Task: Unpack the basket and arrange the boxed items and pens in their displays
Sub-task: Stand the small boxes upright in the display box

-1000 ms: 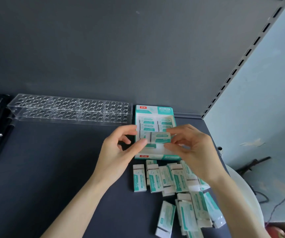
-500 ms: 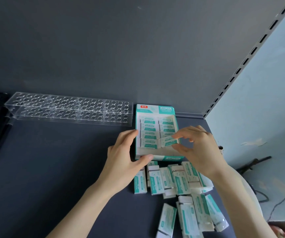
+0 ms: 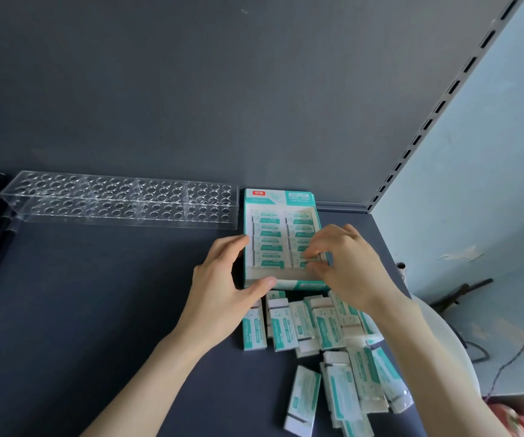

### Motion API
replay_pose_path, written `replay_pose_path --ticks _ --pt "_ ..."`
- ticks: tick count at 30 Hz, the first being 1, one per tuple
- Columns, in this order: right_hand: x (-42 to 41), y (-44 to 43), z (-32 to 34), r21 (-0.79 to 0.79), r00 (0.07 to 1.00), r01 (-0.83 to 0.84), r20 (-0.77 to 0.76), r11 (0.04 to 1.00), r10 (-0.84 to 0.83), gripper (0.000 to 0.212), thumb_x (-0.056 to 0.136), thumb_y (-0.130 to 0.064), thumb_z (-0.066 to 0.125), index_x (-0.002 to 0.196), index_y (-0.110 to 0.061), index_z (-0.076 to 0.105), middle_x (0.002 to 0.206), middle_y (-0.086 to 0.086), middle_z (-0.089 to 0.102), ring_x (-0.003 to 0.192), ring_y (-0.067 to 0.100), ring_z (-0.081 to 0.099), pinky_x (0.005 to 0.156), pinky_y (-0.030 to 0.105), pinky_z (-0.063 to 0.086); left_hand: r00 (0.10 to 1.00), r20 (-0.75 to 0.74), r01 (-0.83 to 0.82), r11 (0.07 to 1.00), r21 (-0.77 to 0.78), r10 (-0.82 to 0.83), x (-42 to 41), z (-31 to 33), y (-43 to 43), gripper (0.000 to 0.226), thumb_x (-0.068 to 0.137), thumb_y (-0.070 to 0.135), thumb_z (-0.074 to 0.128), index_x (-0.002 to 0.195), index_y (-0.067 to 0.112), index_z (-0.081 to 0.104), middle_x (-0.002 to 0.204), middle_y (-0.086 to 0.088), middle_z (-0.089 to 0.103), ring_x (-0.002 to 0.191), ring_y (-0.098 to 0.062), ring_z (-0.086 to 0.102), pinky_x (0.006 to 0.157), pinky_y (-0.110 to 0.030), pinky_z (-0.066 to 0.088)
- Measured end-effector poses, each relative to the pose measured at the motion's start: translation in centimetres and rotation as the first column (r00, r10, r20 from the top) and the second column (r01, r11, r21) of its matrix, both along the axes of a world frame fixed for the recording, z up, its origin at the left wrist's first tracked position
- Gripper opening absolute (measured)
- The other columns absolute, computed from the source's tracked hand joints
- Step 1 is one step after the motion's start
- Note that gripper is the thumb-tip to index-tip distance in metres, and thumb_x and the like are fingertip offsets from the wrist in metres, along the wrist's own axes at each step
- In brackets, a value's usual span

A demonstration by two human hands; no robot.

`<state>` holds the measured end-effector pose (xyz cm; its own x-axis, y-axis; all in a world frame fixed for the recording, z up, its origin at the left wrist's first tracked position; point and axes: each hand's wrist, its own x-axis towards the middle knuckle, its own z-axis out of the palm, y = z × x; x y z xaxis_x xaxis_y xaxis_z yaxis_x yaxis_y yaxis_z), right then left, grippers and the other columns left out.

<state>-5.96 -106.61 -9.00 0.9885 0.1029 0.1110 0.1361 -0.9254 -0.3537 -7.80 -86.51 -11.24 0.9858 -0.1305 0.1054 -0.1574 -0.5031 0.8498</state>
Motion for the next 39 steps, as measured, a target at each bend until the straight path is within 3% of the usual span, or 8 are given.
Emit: replay_pose_path --ticks 5,9,16,20,24,29,36,39 --pt "-0.3 -0.1 0.2 0.044 1.0 -0.011 0.001 0.999 0.01 0.013 0.085 -0.017 0.065 0.096 -0.02 0.072 0.108 -0.01 0.058 0.098 0.018 0.043 0.078 0.026 0.035 1.0 -0.01 0.012 1.0 -0.013 -0.012 0.1 -0.1 0.2 0.069 0.077 0.031 0.076 0.138 0.022 0.046 0.13 0.022 0.042 0.121 -0.001 0.044 0.102 -0.021 0.032" --pt "-2.9 -0.1 1.2 0.296 0.994 -0.015 0.11 0.955 -0.018 0.01 0.082 -0.017 0.07 0.091 -0.02 0.072 0.095 -0.014 0.061 0.086 0.006 0.051 0.082 0.019 0.037 0.999 0.034 -0.003 0.999 -0.046 0.005 -0.6 0.4 0.3 0.058 0.078 0.031 0.074 0.131 0.025 0.05 0.13 0.015 0.045 0.118 0.005 0.043 0.098 -0.008 0.031" --pt "-9.0 -1.0 0.7 0.316 0.997 0.047 0.049 0.948 -0.066 0.029 0.074 -0.031 0.076 0.102 -0.032 0.066 0.105 -0.024 0.056 0.1 0.001 0.046 0.085 0.007 0.032 0.964 0.219 0.096 0.968 0.232 -0.148 -5.1 0.8 -0.6 0.044 0.078 0.057 0.053 0.102 0.023 0.065 0.099 0.013 0.053 0.095 -0.009 0.051 0.085 -0.03 0.038" --pt "-10.6 -1.4 -0.2 0.24 0.982 0.164 0.05 0.957 -0.181 0.047 0.074 -0.035 0.074 0.117 -0.021 0.061 0.119 -0.013 0.05 0.115 0.017 0.04 0.098 0.033 0.035 0.96 0.206 0.1 0.922 0.374 -0.188 -6.1 0.3 -1.0 0.059 0.079 0.061 0.044 0.112 0.018 0.066 0.101 0.007 0.053 0.095 -0.013 0.051 0.083 -0.03 0.035" --pt "-10.9 -1.2 -0.7 0.254 0.981 0.184 0.012 0.95 -0.193 0.049 0.079 -0.035 0.069 0.123 -0.018 0.057 0.122 -0.012 0.042 0.114 0.015 0.038 0.102 0.038 0.032 0.964 0.164 0.117 0.886 0.45 -0.211 -5.9 0.2 -0.8 0.07 0.079 0.067 0.04 0.124 0.017 0.058 0.11 0.007 0.052 0.103 -0.015 0.05 0.086 -0.03 0.032" --pt "-10.6 -1.7 -1.1 0.332 0.979 0.205 -0.068 0.921 -0.193 0.059 0.079 -0.041 0.067 0.132 -0.022 0.048 0.126 -0.016 0.038 0.118 0.009 0.033 0.101 0.025 0.026 0.971 0.134 0.14 0.925 0.352 -0.198 -5.5 0.0 -0.6 0.052 0.075 0.061 0.06 0.116 0.03 0.057 0.11 0.019 0.045 0.104 -0.003 0.039 0.084 -0.022 0.019" --pt "-10.3 -2.0 -1.7 0.471 0.963 0.246 -0.015 0.847 -0.271 0.03 0.088 -0.022 0.061 0.118 -0.027 0.061 0.12 -0.016 0.054 0.109 0.013 0.054 0.088 0.031 0.047 0.999 0.025 0.044 0.999 -0.03 -0.043 -5.8 0.2 -0.6 0.034 0.068 0.031 0.081 0.089 0.042 0.057 0.082 0.016 0.063 0.086 -0.003 0.053 0.08 -0.007 0.031" --pt "-10.3 -2.0 -1.9 0.538 0.944 0.254 0.042 0.804 -0.326 0.026 0.083 -0.019 0.068 0.106 -0.029 0.066 0.114 -0.02 0.06 0.102 0.008 0.057 0.079 0.017 0.047 0.998 -0.053 0.033 0.981 -0.192 -0.044 -5.4 0.7 -0.5 0.031 0.069 0.024 0.082 0.093 0.036 0.066 0.083 0.018 0.067 0.074 -0.003 0.057 0.069 -0.006 0.04"
